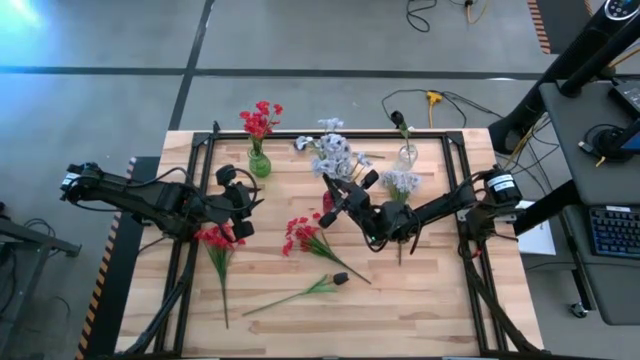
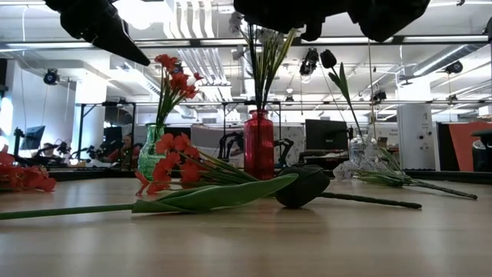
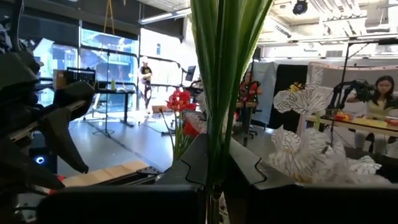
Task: Sort flowers into vase by color
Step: Put the right white flowers into the red vase
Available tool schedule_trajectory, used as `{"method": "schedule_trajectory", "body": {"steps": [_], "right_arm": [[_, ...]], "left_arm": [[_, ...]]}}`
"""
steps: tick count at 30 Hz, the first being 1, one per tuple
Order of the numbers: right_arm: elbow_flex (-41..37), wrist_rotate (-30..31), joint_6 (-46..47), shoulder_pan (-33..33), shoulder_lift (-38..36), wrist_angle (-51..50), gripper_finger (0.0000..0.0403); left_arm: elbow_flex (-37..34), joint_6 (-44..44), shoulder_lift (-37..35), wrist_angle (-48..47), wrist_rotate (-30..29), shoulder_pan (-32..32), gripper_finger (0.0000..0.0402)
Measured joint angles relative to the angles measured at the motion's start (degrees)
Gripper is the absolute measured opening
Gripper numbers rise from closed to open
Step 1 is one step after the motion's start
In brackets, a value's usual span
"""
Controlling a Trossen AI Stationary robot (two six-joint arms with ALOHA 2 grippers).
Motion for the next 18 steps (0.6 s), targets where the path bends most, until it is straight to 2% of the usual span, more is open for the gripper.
{"method": "schedule_trajectory", "body": {"steps": [18], "right_arm": [[-0.02, 0.07, 0.66, 0.0, 0.0, -0.92, 0.0018]], "left_arm": [[0.0, -0.02, 0.0, 0.0, 0.0, 0.0, 0.0106]]}}
